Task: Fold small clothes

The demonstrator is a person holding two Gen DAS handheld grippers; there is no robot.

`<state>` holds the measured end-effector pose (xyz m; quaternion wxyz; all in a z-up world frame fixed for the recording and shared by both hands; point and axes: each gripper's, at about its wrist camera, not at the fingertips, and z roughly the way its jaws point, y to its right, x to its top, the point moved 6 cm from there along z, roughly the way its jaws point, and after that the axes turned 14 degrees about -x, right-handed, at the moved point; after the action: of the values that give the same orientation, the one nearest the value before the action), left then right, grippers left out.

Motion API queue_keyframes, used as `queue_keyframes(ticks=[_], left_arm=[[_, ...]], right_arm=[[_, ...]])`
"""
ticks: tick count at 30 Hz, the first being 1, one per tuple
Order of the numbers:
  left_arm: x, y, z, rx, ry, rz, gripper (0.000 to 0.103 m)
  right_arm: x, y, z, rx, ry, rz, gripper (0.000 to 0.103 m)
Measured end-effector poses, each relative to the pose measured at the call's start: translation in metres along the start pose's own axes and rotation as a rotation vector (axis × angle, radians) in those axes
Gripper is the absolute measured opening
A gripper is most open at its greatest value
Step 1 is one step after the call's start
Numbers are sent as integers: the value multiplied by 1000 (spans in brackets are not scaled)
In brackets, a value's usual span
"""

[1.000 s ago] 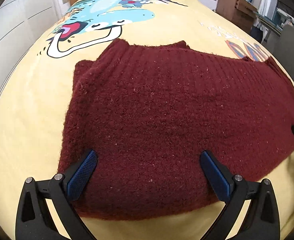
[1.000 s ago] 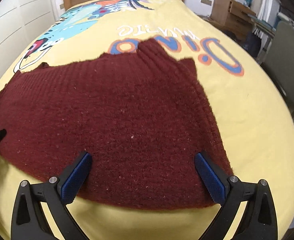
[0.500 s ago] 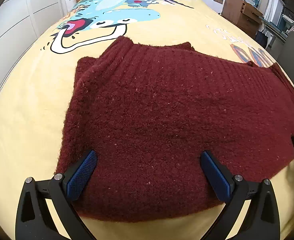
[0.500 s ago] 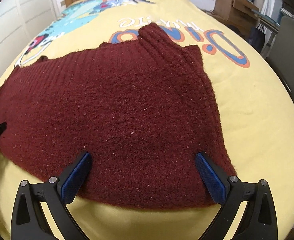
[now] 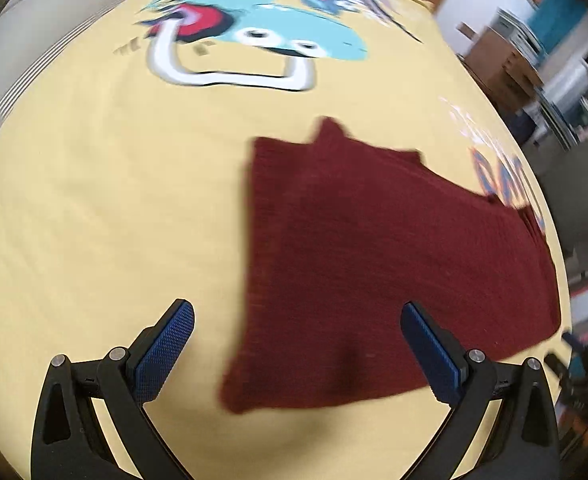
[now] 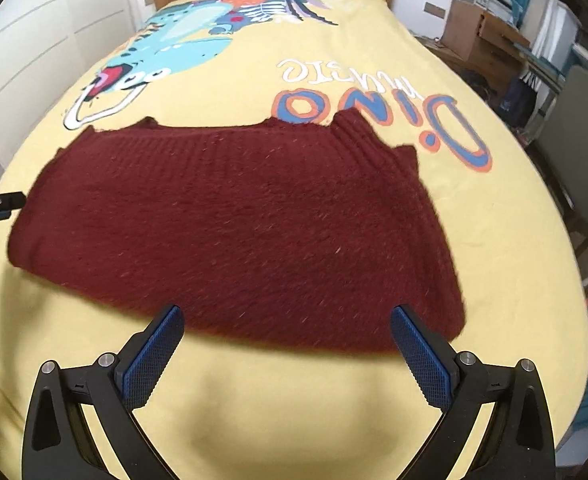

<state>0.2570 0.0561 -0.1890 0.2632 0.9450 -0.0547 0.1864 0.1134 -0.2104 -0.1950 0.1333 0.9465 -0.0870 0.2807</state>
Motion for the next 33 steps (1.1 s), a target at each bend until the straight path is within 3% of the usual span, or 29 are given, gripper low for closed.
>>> queue_keyframes(ticks=[8,12,15,19,20,23,25,29,33], left_arm=[[-8,-29,15,-62,-27,-124,101],[-8,-26,30,-89,-57,-131,101],[-12,-29,44,-50,-85,-132,101],[-15,-23,46,-71,-66,-112,100],[-17,-20,47,-82,-74,-106,95],[-21,-8,48,-134,-101,-88,62],[-22,-4,47,-140,-109,-101,55],[-24,3,36,-152,-129,-76,25],[-21,17,21,-153,-150,-38,21]], right_arm=[[-34,-1,9,-26,-49,25,103],[-49,2,14,-31,-81,28,103],[-55,7,17,-56,-91,13,103],[-60,17,20,-71,-99,23,103],[-61,20,21,-71,-101,30,103],[-62,26,24,-74,-107,43,103],[-62,30,25,-70,-108,58,103],[-61,38,23,-66,-101,84,103],[-60,49,22,-62,-94,113,103]])
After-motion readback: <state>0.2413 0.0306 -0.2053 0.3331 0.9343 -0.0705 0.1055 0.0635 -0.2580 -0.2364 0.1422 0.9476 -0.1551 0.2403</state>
